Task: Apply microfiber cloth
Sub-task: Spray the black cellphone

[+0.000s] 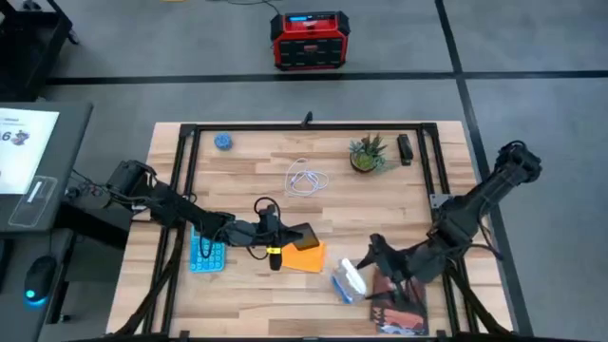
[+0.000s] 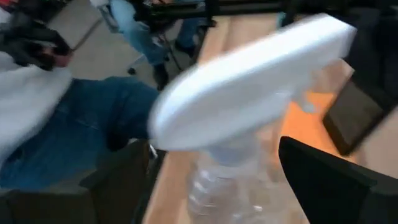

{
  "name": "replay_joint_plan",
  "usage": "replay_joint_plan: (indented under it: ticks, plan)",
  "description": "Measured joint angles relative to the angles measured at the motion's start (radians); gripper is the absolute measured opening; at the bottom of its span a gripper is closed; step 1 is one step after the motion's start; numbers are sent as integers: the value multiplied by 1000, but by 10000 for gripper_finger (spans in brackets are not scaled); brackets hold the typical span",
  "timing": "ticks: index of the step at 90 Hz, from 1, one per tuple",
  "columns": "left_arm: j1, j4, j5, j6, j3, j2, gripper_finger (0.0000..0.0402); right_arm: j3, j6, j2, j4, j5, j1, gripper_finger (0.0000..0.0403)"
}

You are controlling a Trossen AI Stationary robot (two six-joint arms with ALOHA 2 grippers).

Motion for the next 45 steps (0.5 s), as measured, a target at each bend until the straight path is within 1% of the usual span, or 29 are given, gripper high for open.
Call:
replay_joint_plan:
  ticks: [17, 34, 45]
  plan:
    - [6, -1, 0, 0, 0, 0, 10, 0, -19, 0, -16, -1, -62, 340]
    - [7, -1, -1, 0, 0, 0, 10, 0, -196, 1, 17, -13, -105, 340]
    - [7, -1, -1, 0, 0, 0, 10, 0, -260, 1, 58, -14, -107, 341]
